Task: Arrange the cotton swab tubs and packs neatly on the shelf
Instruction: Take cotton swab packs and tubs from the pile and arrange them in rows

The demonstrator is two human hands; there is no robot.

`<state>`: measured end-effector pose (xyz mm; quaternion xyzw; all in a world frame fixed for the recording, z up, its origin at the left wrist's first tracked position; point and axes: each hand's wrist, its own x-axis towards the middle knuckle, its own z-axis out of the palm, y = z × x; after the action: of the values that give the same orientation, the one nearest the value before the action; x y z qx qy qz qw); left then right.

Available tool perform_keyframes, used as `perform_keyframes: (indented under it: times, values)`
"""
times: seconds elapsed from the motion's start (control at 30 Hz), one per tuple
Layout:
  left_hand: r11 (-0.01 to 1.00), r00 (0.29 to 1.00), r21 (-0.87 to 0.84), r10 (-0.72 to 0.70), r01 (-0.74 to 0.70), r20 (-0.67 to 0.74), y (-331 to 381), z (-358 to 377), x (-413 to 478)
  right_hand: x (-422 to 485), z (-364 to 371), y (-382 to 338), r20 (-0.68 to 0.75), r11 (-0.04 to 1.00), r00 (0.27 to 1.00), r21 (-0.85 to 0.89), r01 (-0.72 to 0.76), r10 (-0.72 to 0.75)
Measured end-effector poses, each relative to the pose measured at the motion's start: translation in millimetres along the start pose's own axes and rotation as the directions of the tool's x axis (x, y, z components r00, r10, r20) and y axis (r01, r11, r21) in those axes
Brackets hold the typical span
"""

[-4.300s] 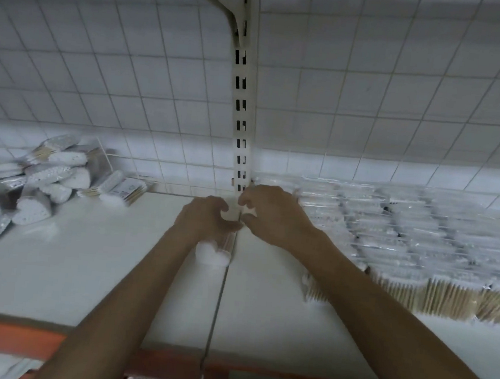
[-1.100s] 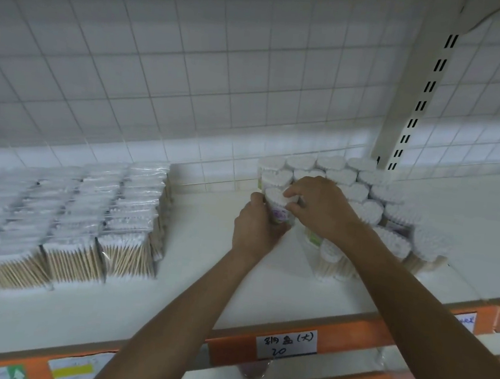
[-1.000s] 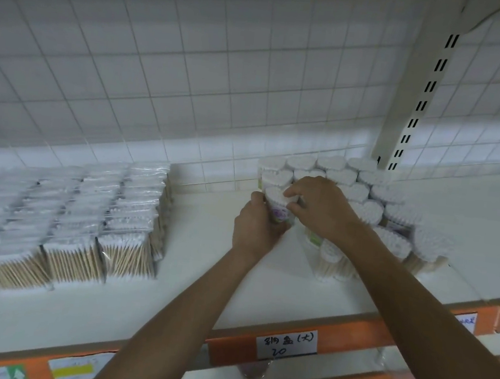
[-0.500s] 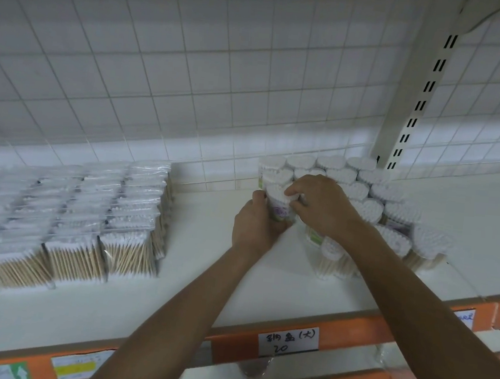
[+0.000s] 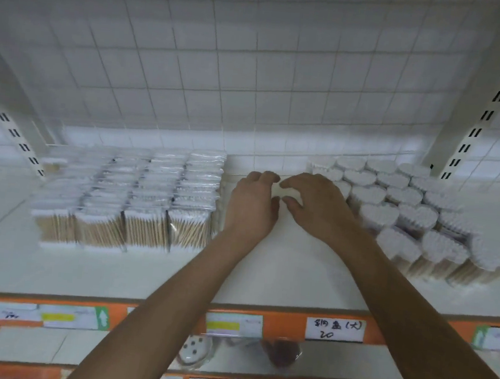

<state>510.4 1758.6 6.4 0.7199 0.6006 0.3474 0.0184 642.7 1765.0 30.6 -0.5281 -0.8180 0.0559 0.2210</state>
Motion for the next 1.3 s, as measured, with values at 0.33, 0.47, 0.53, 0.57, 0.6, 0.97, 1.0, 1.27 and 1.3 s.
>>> perform_keyframes:
  times: [0.33,0.47,0.53,0.57,0.6,0.97,1.0,1.27,1.3]
  values:
    - [0.962,0.971,0.261,-0.015,0.079,-0.238,-100,-133,-71,12,46,-166,-0.047,0.972,0.973,0.046,0.229,-0.227]
    - [0.901,0.976,0.407,-0.067,0.148,-0.207,-163,-189,-109,9,83,-247,0.005,0.950,0.953,0.080,0.302,-0.303]
    - [0.858,0.976,0.482,-0.091,0.177,-0.197,-193,-215,-129,9,102,-286,0.012,0.936,0.940,0.097,0.338,-0.340]
    - [0.843,0.976,0.503,-0.107,0.190,-0.190,-207,-227,-139,8,111,-305,0.014,0.931,0.935,0.100,0.352,-0.355]
    - [0.831,0.976,0.519,-0.125,0.202,-0.178,-221,-238,-148,8,120,-323,0.018,0.926,0.930,0.104,0.363,-0.367]
    - [0.738,0.914,0.540,-0.342,0.406,-0.219,-348,-313,-195,40,211,-450,0.137,0.875,0.868,0.164,0.456,-0.478]
    - [0.720,0.903,0.548,-0.374,0.427,-0.211,-360,-317,-195,48,220,-458,0.138,0.867,0.859,0.167,0.470,-0.493]
    - [0.606,0.825,0.585,-0.520,0.539,-0.221,-441,-349,-181,116,276,-513,0.203,0.824,0.799,0.178,0.538,-0.565]
    - [0.597,0.812,0.579,-0.539,0.555,-0.223,-450,-353,-179,122,282,-517,0.216,0.823,0.795,0.180,0.539,-0.567]
